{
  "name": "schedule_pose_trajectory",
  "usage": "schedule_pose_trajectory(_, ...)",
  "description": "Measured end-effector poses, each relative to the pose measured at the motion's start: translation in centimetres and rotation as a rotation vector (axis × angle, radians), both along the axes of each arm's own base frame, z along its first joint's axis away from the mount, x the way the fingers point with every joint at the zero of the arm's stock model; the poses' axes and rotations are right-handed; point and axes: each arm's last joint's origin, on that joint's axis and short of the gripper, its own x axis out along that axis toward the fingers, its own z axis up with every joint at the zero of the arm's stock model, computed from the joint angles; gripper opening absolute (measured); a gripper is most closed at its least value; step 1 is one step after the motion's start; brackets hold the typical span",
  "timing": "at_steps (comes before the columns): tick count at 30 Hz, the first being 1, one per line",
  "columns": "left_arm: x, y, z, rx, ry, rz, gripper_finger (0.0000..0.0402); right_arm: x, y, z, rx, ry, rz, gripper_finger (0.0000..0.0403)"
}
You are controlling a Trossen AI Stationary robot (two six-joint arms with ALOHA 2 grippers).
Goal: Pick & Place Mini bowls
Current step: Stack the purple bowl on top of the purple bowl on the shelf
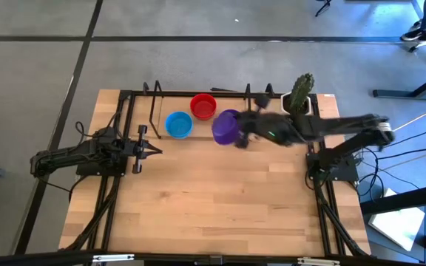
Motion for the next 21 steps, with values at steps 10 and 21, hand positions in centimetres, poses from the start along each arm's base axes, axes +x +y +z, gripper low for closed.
schedule_pose_trajectory(10,0.0,0.0,0.0,0.0,0.0,-0.001,0.0007,6.5,-8.2,-2.4,0.19,0.361,-0.102,0.0004)
schedule_pose_trajectory(21,0.0,0.0,0.0,-0.001,0.002,0.0,0.0003,7.6,-14.2,-7.3,0.362,0.568,-0.21,0.0003)
